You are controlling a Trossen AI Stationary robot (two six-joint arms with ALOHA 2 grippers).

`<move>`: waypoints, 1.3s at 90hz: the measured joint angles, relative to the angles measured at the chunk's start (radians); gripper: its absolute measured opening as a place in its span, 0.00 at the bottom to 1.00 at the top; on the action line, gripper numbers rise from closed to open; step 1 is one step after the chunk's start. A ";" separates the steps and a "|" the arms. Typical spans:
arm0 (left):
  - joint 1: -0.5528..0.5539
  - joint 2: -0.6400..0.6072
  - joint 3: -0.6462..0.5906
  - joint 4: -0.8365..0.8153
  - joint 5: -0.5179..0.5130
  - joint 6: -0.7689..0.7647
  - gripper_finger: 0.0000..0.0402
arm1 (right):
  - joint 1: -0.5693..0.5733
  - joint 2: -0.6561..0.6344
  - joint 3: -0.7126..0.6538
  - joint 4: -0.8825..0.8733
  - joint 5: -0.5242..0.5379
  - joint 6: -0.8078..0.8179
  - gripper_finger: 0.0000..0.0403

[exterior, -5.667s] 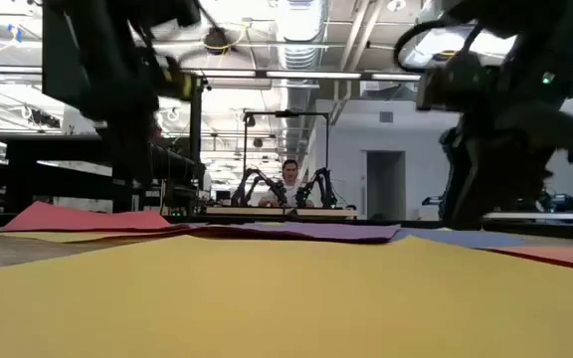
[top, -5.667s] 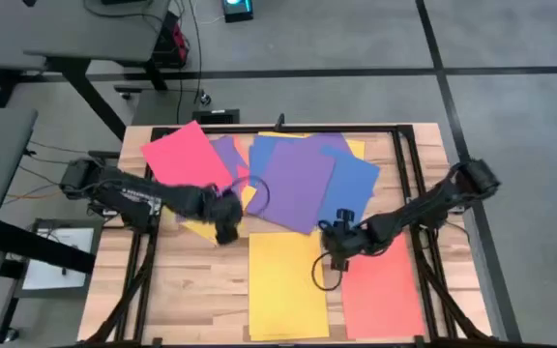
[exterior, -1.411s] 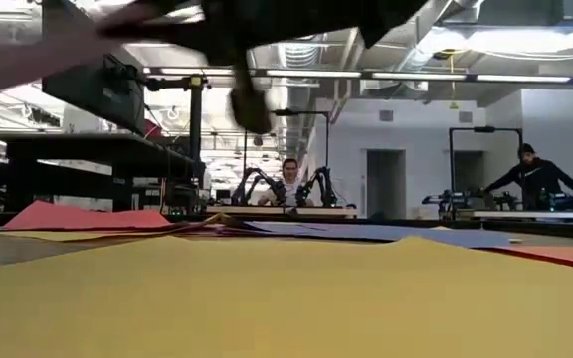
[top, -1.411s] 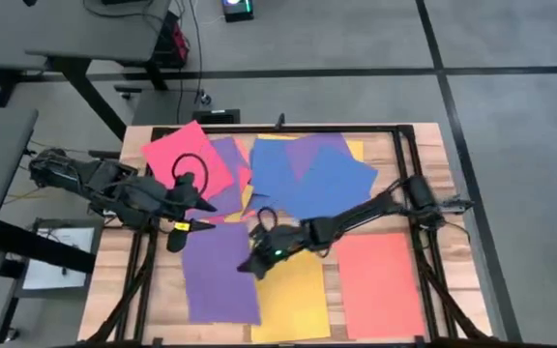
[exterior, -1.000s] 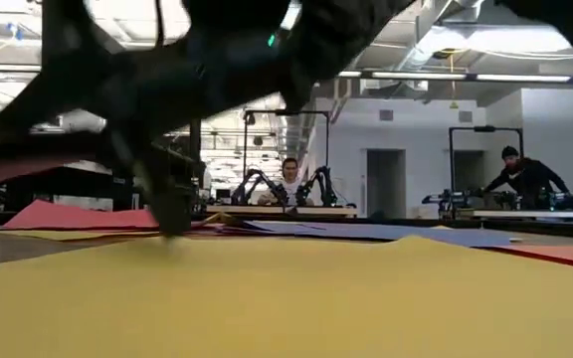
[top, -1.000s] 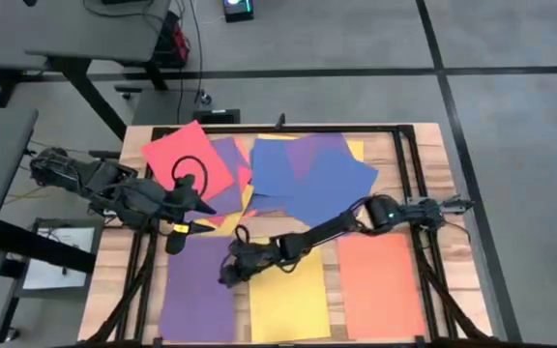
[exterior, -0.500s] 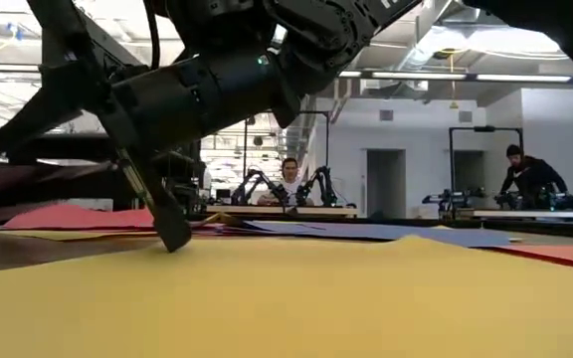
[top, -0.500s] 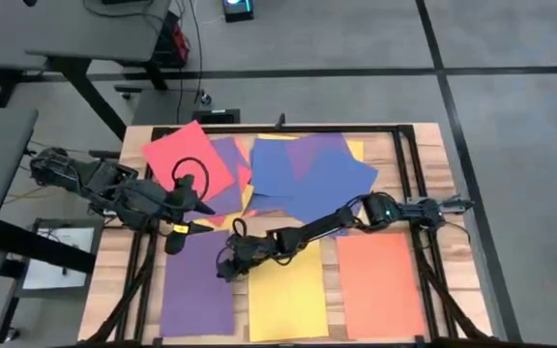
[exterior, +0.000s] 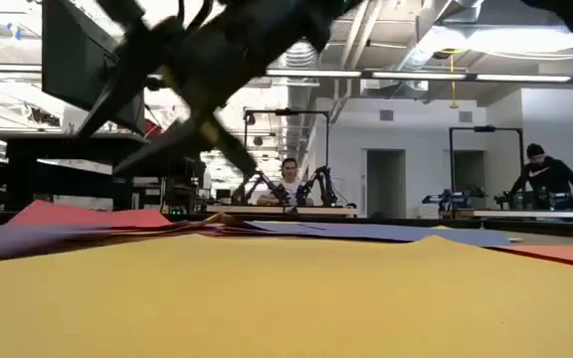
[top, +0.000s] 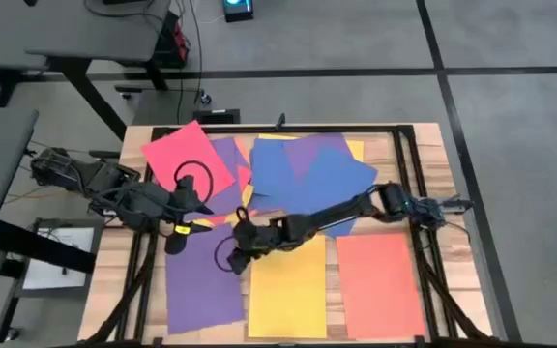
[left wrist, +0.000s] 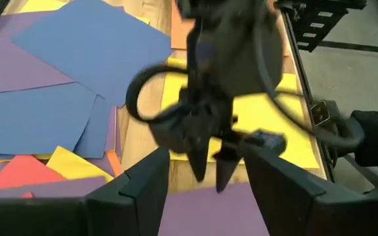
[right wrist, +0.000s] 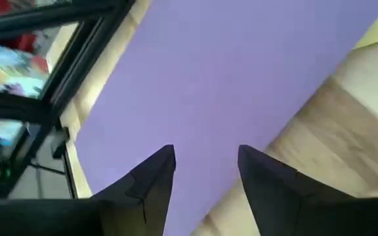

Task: Organize paper
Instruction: Put the violet paper to the bottom left of the table

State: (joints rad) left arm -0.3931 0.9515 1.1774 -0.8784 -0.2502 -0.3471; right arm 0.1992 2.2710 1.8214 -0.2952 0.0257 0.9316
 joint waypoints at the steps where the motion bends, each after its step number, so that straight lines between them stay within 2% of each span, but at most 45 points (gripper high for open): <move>1: 0.000 0.000 -0.002 0.002 0.000 -0.002 0.45 | 0.000 -0.008 0.000 -0.019 0.003 -0.007 0.40; 12: 0.000 0.005 -0.062 0.018 -0.004 -0.032 0.45 | 0.017 -0.112 0.000 -0.272 0.101 -0.068 0.40; 21: -0.005 0.009 -0.161 0.056 -0.006 -0.120 0.45 | 0.066 -0.192 0.001 -0.484 0.276 -0.089 0.39; 30: -0.044 0.023 -0.324 0.200 -0.012 -0.233 0.45 | 0.149 -0.251 -0.001 -0.654 0.458 -0.069 0.39; 38: -0.102 0.058 -0.474 0.379 -0.014 -0.345 0.45 | 0.235 -0.303 -0.031 -0.726 0.594 -0.033 0.39; 45: -0.146 0.114 -0.583 0.519 -0.048 -0.503 0.45 | 0.306 -0.334 -0.084 -0.737 0.689 0.030 0.39; 54: -0.206 0.228 -0.664 0.675 -0.078 -0.679 0.45 | 0.383 -0.340 -0.169 -0.737 0.787 0.120 0.39; 64: -0.267 0.382 -0.656 0.744 -0.077 -0.778 0.45 | 0.452 -0.336 -0.263 -0.695 0.894 0.221 0.39; 75: -0.314 0.530 -0.594 0.740 -0.067 -0.771 0.45 | 0.499 -0.333 -0.370 -0.572 0.968 0.254 0.39; 84: -0.338 0.609 -0.543 0.730 -0.064 -0.751 0.45 | 0.516 -0.333 -0.401 -0.523 1.012 0.254 0.39; 102: -0.387 0.660 -0.475 0.671 -0.054 -0.723 0.45 | 0.509 -0.334 -0.407 -0.502 1.026 0.249 0.39; 117: -0.435 0.653 -0.451 0.562 -0.039 -0.775 0.45 | 0.501 -0.334 -0.407 -0.500 1.027 0.249 0.39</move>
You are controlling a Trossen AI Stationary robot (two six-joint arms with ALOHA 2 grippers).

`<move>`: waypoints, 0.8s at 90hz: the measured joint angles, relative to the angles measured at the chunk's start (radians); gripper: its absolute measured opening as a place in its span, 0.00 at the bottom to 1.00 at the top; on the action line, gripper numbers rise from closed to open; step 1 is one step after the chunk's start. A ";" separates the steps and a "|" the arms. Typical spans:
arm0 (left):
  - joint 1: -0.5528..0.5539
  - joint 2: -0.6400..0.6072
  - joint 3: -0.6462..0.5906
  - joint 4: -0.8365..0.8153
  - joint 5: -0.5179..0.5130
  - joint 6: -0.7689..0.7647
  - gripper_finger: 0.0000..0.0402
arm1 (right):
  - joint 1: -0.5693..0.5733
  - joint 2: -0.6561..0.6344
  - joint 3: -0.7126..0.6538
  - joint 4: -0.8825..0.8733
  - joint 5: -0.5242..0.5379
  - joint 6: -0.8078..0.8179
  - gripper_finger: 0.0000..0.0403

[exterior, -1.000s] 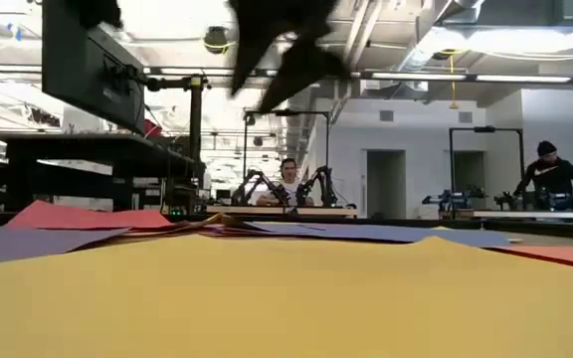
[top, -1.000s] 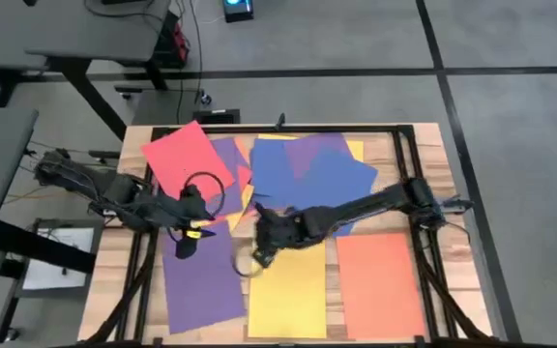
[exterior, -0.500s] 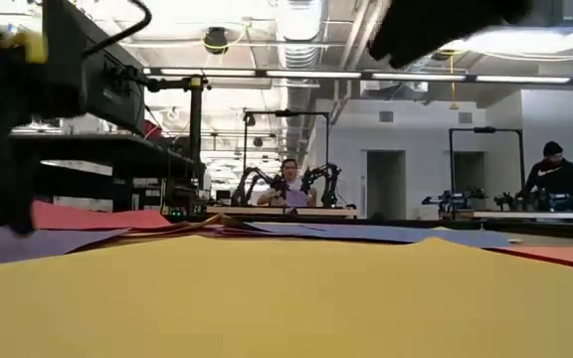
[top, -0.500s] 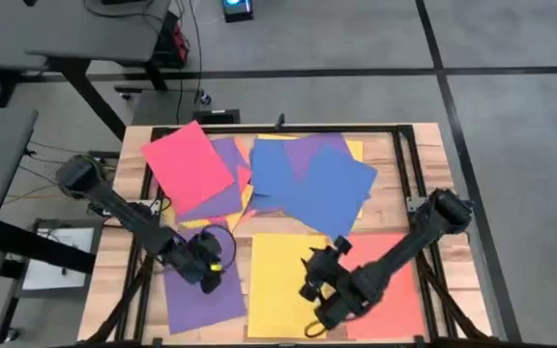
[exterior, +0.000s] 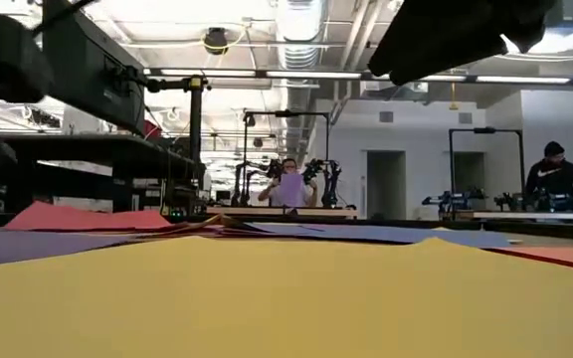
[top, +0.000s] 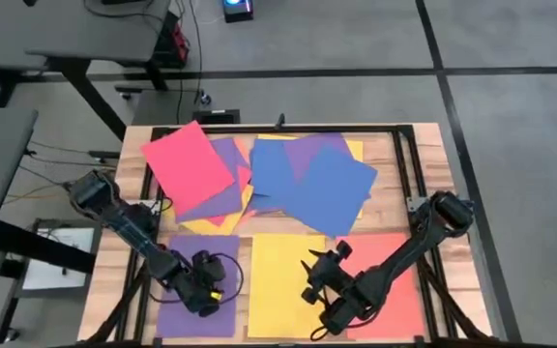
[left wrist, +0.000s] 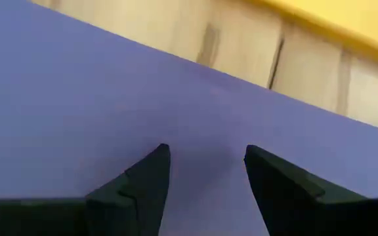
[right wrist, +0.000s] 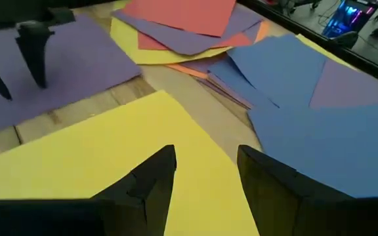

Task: Organize paper
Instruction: Put the violet paper to the bottom left of the table, then stack the violet paper on top of the violet paper

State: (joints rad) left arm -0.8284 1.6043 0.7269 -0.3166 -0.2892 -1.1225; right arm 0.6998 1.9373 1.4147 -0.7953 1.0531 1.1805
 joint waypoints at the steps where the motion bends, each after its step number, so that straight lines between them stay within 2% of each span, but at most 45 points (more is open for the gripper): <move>1: -0.002 0.000 0.000 -0.003 0.000 -0.006 0.45 | 0.000 0.000 0.000 0.001 0.000 0.000 0.39; 12: -0.018 0.000 0.001 -0.010 -0.016 -0.033 0.45 | 0.000 0.000 0.000 0.011 0.000 0.000 0.39; 21: -0.017 -0.015 0.024 -0.037 -0.025 0.003 0.45 | 0.000 0.000 0.000 0.015 -0.001 -0.008 0.39; 32: 0.004 -0.037 0.108 -0.153 -0.035 0.041 0.45 | 0.000 0.000 0.000 0.015 -0.004 -0.011 0.39; 45: 0.019 -0.039 0.195 -0.258 -0.099 0.105 0.45 | -0.001 0.000 0.000 0.012 -0.052 -0.029 0.39; 58: 0.056 -0.041 0.201 -0.146 -0.140 0.194 0.45 | -0.004 0.000 0.001 0.014 -0.111 -0.074 0.39; 72: 0.141 -0.029 0.178 0.029 -0.126 0.341 0.45 | -0.019 0.000 0.001 0.004 -0.172 -0.149 0.39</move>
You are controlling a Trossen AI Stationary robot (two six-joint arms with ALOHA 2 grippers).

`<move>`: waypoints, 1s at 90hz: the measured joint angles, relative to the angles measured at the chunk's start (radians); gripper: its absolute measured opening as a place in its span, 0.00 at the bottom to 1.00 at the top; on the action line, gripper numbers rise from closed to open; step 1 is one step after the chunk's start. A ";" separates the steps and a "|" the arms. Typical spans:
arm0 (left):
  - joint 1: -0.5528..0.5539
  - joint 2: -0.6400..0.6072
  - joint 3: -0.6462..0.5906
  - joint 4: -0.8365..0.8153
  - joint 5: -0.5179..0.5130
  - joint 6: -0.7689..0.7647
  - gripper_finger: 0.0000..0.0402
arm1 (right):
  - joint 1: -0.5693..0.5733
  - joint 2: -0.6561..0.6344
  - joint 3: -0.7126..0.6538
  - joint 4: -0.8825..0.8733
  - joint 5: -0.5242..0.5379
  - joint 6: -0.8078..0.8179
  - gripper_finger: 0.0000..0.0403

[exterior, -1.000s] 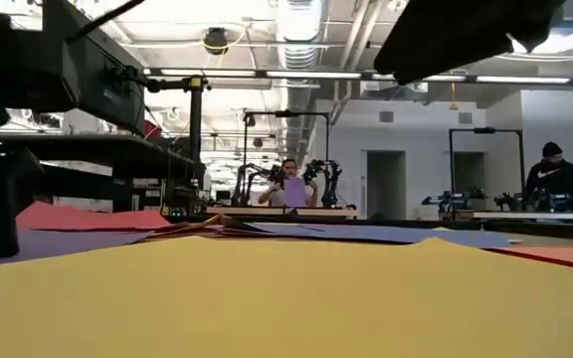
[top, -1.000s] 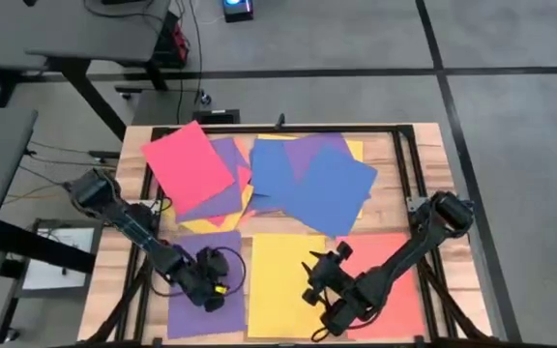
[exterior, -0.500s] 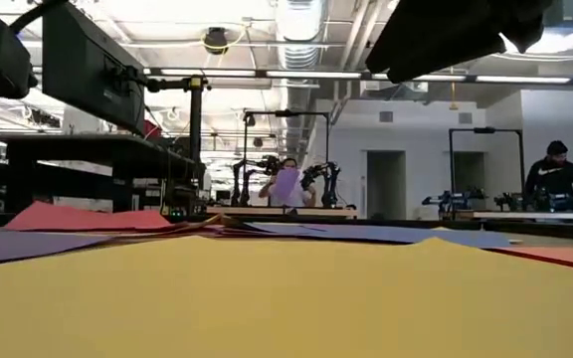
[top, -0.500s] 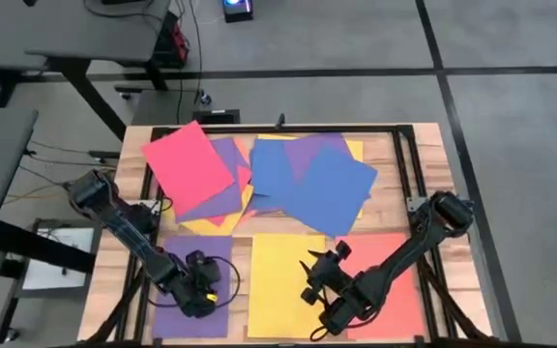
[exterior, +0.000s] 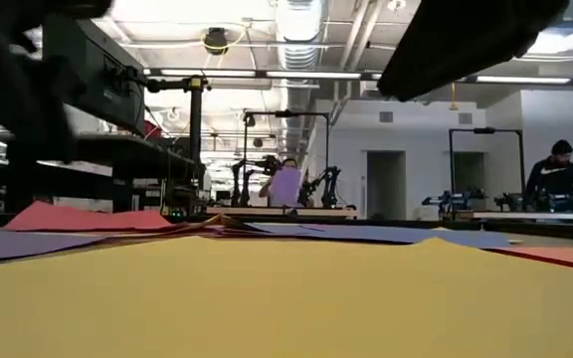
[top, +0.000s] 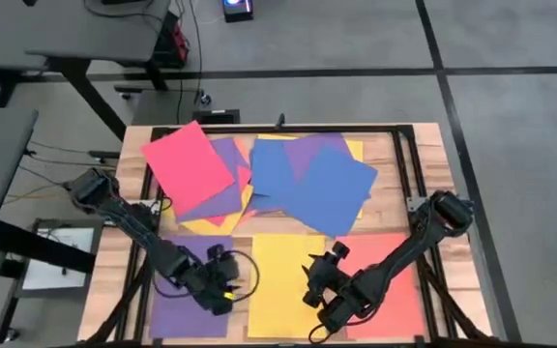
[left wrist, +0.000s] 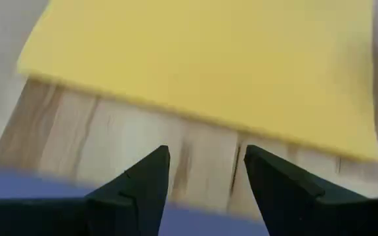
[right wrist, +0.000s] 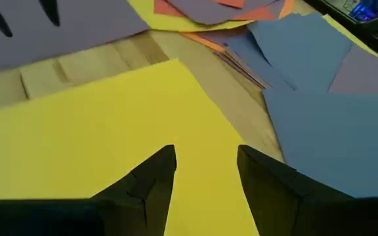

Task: Organize paper
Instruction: Stack the violet paper on top of the violet paper

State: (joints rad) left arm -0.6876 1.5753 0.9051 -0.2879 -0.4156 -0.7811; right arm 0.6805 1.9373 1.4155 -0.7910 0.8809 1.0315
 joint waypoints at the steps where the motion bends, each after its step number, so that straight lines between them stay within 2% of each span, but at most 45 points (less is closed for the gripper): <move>1: 0.007 0.000 -0.001 0.008 0.002 0.011 0.45 | -0.002 0.000 0.000 -0.002 -0.012 -0.008 0.39; 18: 0.102 0.000 -0.011 0.086 0.025 0.172 0.45 | -0.048 0.000 -0.049 0.018 -0.180 -0.141 0.39; 31: 0.167 0.008 -0.011 0.091 0.116 0.226 0.45 | -0.101 0.000 -0.088 0.015 -0.258 -0.227 0.39; 46: 0.234 0.006 -0.010 0.081 0.118 0.292 0.45 | -0.179 -0.060 -0.096 -0.068 -0.259 -0.308 0.39; 70: 0.371 0.007 -0.010 -0.068 0.123 0.382 0.45 | -0.346 -0.160 -0.095 -0.154 -0.251 -0.453 0.39; 82: 0.437 0.007 -0.010 -0.032 0.117 0.470 0.45 | -0.432 -0.202 -0.124 -0.199 -0.188 -0.475 0.39; 90: 0.483 0.007 -0.010 0.010 0.122 0.527 0.45 | -0.531 -0.257 -0.167 -0.174 -0.168 -0.534 0.39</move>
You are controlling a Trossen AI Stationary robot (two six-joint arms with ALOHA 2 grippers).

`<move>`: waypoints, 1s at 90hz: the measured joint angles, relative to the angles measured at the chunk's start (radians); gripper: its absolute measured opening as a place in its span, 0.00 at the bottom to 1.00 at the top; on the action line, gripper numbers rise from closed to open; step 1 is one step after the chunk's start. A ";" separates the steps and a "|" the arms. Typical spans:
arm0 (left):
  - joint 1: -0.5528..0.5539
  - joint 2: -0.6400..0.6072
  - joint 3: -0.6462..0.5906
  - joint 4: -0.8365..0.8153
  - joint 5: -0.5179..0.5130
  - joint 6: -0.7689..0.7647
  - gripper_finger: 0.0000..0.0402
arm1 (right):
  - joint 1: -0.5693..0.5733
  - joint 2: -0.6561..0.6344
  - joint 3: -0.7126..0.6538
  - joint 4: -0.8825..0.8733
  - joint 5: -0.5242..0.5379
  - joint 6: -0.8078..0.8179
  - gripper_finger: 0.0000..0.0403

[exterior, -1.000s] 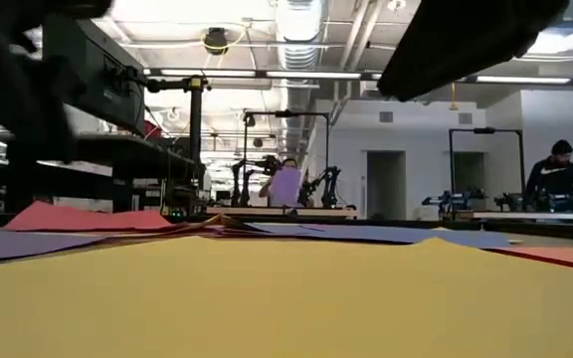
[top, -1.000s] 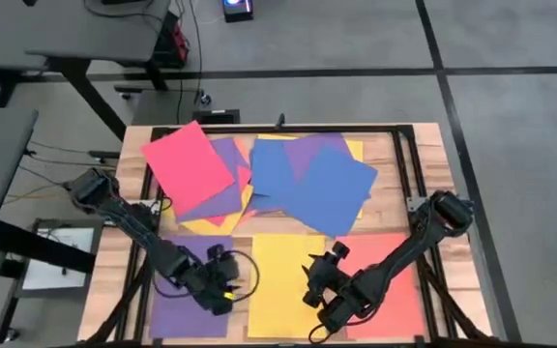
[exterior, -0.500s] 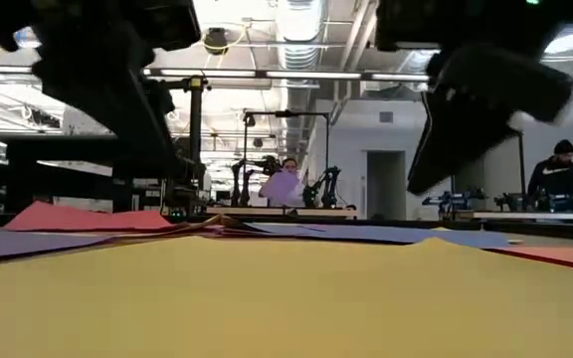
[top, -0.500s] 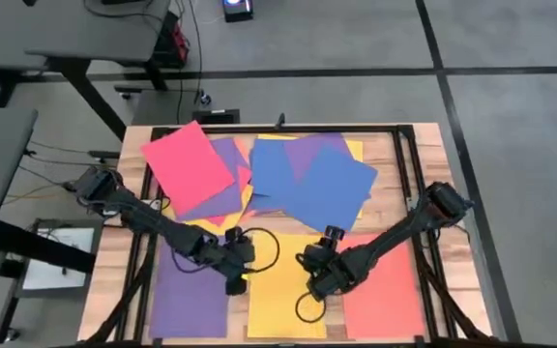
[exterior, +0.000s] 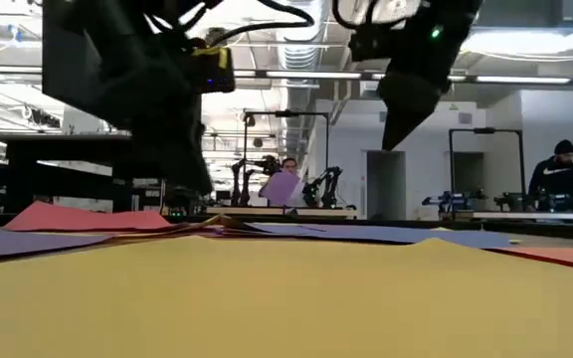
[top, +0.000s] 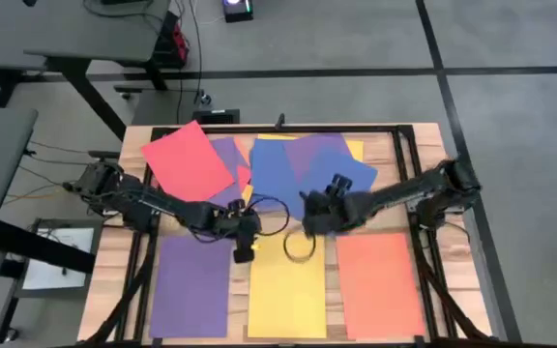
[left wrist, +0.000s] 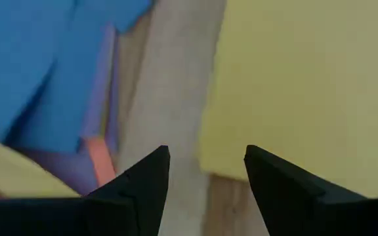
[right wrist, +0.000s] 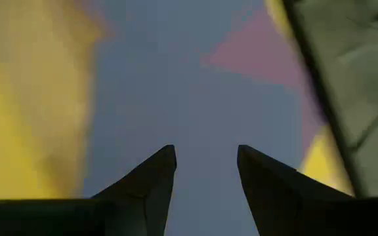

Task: Organize paper
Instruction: Stack the violet paper on top of the violet paper

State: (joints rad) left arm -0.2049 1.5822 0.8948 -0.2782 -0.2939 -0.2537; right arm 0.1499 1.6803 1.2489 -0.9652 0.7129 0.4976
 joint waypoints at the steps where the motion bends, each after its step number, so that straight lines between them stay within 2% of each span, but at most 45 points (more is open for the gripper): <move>1: 0.007 0.000 0.000 0.006 0.000 0.007 0.45 | -0.014 -0.007 -0.007 0.006 0.000 -0.008 0.39; 9: 0.059 0.000 0.000 0.057 -0.002 0.048 0.45 | -0.145 -0.066 -0.069 0.066 -0.012 -0.087 0.39; 17: 0.103 0.000 0.000 0.098 0.008 0.073 0.45 | -0.312 -0.135 -0.139 0.212 -0.066 -0.206 0.39; 32: 0.160 0.000 0.000 0.110 0.065 0.094 0.45 | -0.713 -0.187 -0.283 0.604 -0.476 -0.343 0.39; 40: 0.173 0.000 0.000 0.110 0.069 0.094 0.45 | -0.893 -0.154 -0.329 0.696 -0.602 -0.364 0.40; 48: 0.179 0.000 0.000 0.111 0.081 0.100 0.45 | -1.030 -0.093 -0.347 0.696 -0.681 -0.396 0.41; 56: 0.184 0.000 0.000 0.112 0.082 0.119 0.45 | -1.091 -0.024 -0.347 0.699 -0.764 -0.440 0.41; 61: 0.192 0.000 0.000 0.113 0.082 0.126 0.45 | -1.097 0.022 -0.347 0.708 -0.780 -0.470 0.41; 77: 0.222 0.000 0.000 0.112 0.096 0.121 0.45 | -1.086 0.130 -0.338 0.814 -0.766 -0.524 0.40; 90: 0.238 0.000 0.000 0.111 0.137 0.127 0.45 | -1.074 0.152 -0.324 0.798 -0.725 -0.528 0.39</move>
State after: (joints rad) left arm 0.0331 1.5822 0.8951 -0.1668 -0.1569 -0.1263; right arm -0.9239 1.8323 0.9245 -0.1667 -0.0122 -0.0304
